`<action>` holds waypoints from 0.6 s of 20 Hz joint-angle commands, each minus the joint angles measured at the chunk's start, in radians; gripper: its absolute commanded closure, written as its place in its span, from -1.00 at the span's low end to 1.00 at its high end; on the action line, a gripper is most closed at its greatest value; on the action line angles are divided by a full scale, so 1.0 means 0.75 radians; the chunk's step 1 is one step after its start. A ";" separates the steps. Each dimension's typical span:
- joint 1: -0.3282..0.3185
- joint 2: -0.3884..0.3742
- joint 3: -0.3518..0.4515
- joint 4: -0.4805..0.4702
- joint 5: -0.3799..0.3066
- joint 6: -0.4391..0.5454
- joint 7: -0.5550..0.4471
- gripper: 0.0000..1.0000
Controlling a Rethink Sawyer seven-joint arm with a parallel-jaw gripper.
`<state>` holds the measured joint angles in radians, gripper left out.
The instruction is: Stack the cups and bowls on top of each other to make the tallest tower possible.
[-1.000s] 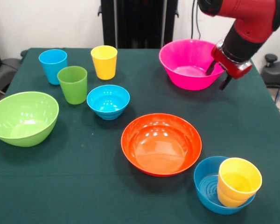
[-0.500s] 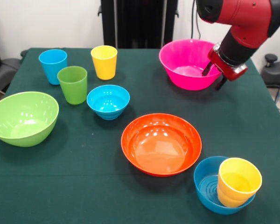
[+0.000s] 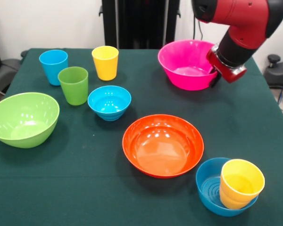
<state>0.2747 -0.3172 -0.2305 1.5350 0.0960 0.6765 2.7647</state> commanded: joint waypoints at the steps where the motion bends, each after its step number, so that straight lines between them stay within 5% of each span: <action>1: -0.100 0.003 0.143 -0.231 -0.095 0.059 -0.197 1.00; 12: -0.190 0.152 0.160 -0.745 -0.274 0.395 -0.384 1.00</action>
<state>0.1599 -0.2574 -0.2297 1.2416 -0.0132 0.8570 2.7647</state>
